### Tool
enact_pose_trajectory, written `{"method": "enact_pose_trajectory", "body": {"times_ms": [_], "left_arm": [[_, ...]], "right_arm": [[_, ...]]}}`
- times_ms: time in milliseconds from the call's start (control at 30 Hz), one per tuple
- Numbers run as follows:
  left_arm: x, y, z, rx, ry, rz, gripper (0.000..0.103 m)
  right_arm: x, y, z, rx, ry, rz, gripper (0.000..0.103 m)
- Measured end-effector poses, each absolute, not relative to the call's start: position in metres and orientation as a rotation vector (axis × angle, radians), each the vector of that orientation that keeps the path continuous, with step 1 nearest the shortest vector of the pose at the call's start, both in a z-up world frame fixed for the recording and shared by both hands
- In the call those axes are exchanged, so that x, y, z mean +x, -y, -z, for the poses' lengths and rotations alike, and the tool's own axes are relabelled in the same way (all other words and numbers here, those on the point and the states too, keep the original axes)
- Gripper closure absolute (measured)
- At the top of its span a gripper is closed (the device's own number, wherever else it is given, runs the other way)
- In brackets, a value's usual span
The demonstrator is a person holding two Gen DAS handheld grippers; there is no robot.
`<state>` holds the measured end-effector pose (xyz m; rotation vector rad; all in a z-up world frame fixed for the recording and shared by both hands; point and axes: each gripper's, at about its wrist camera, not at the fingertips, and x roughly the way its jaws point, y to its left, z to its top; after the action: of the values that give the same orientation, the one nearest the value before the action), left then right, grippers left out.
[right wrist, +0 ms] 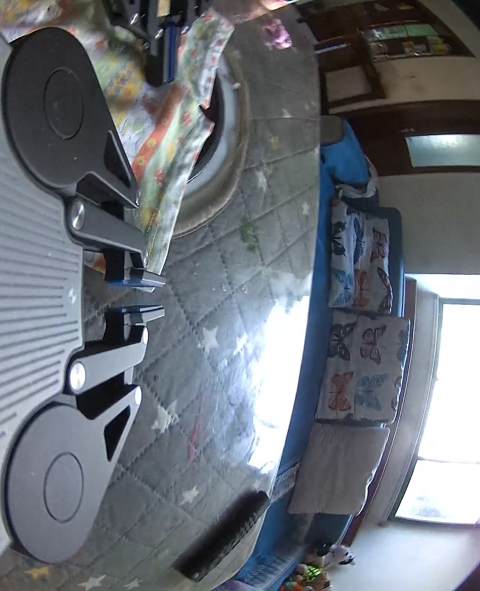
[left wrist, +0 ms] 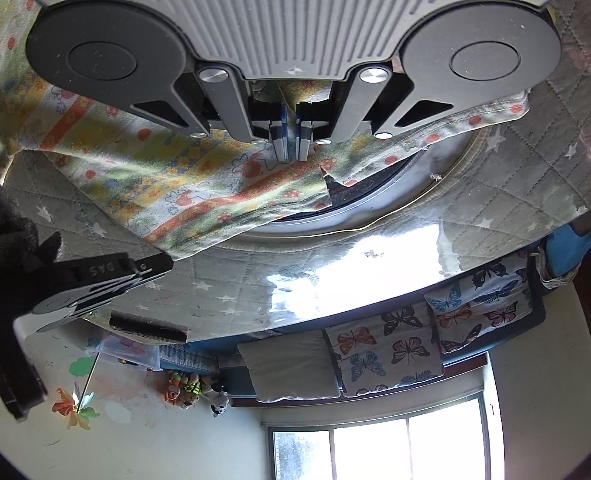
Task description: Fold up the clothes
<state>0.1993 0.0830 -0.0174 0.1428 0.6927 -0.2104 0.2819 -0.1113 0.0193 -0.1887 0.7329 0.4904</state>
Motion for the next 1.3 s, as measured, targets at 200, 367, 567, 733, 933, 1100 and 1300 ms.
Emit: {"method": "enact_pose_trajectory", "body": {"times_ms": [200, 367, 567, 733, 933, 1100, 1300], "left_arm": [[0.163, -0.060, 0.003, 0.180, -0.665, 0.294, 0.097], [0.120, -0.032, 0.002, 0.195, -0.673, 0.403, 0.097], [0.076, -0.015, 0.010, 0.222, -0.696, 0.478, 0.096], [0.051, -0.013, 0.013, 0.221, -0.714, 0.522, 0.096], [0.023, -0.014, 0.015, 0.228, -0.720, 0.595, 0.097], [0.017, -0.016, 0.008, 0.215, -0.720, 0.596, 0.097], [0.026, -0.027, -0.003, 0.167, -0.683, 0.502, 0.096]], "right_arm": [[0.246, 0.108, -0.032, -0.226, -0.742, -0.597, 0.074], [0.232, 0.109, -0.025, -0.261, -0.751, -0.548, 0.064], [0.236, 0.113, -0.011, -0.257, -0.767, -0.519, 0.068], [0.238, 0.115, -0.008, -0.253, -0.745, -0.498, 0.076], [0.232, 0.109, -0.008, -0.315, -0.684, -0.441, 0.083], [0.230, 0.115, -0.015, -0.287, -0.685, -0.457, 0.082], [0.205, 0.119, -0.032, -0.249, -0.681, -0.557, 0.078]]}}
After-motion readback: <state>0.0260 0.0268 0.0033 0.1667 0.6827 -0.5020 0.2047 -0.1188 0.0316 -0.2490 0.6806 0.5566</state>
